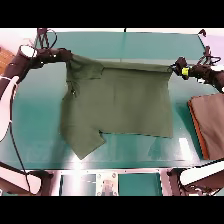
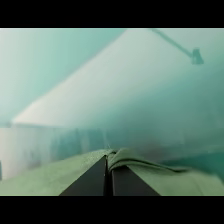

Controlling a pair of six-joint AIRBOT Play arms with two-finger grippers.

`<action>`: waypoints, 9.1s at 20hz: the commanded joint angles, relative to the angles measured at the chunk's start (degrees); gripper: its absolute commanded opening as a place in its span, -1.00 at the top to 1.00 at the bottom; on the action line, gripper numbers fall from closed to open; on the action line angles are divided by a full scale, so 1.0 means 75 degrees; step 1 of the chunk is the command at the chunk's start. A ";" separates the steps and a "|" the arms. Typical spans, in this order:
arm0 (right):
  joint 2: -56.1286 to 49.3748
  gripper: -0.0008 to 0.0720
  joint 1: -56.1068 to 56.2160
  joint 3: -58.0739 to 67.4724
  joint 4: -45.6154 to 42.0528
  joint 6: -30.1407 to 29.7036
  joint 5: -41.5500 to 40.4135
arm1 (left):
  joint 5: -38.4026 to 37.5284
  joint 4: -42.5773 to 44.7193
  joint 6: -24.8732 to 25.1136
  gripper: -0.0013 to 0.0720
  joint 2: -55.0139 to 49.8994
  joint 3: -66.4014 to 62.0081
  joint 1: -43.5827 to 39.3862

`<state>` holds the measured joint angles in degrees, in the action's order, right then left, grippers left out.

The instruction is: Fold the shirts.

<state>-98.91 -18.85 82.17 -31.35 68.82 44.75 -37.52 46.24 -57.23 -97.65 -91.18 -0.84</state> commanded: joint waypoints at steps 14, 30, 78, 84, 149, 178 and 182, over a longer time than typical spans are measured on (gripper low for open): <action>-0.0189 0.94 -0.0102 -0.0047 -0.3398 0.0621 0.2110 | -0.3273 0.1810 -0.1588 0.90 -0.0079 0.1268 -0.0006; 0.0699 0.94 -0.0883 0.0481 -0.4945 0.2789 0.5814 | -0.7746 0.1314 -0.2704 0.90 -0.0067 0.0589 0.0746; 0.6776 0.93 -0.1355 -0.6473 -0.4456 0.3739 0.3503 | -0.5266 0.0551 -0.2588 0.90 0.6446 0.6595 0.0729; 0.5995 0.93 -0.1148 -0.5485 -0.2748 0.3305 0.2565 | -0.4246 0.0149 -0.2261 0.90 0.5406 0.5117 0.0729; 0.2433 0.93 0.1480 0.2250 -0.0705 0.2008 0.6411 | -0.1778 -0.1355 -0.1900 0.90 -0.2734 -0.1746 -0.3908; -0.0726 -0.45 0.3742 0.1655 -0.1577 0.2232 0.2465 | -0.6487 -0.1139 -0.2500 0.90 -0.1553 -0.3818 0.1475; -0.0726 -0.49 0.2713 0.0691 -0.1964 0.2375 0.3185 | -0.6490 -0.0449 -0.2532 0.90 -0.1553 -0.3818 0.1475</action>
<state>-104.71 7.40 91.46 -44.25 85.97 62.33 -86.13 39.42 -76.07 -109.34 -119.74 10.17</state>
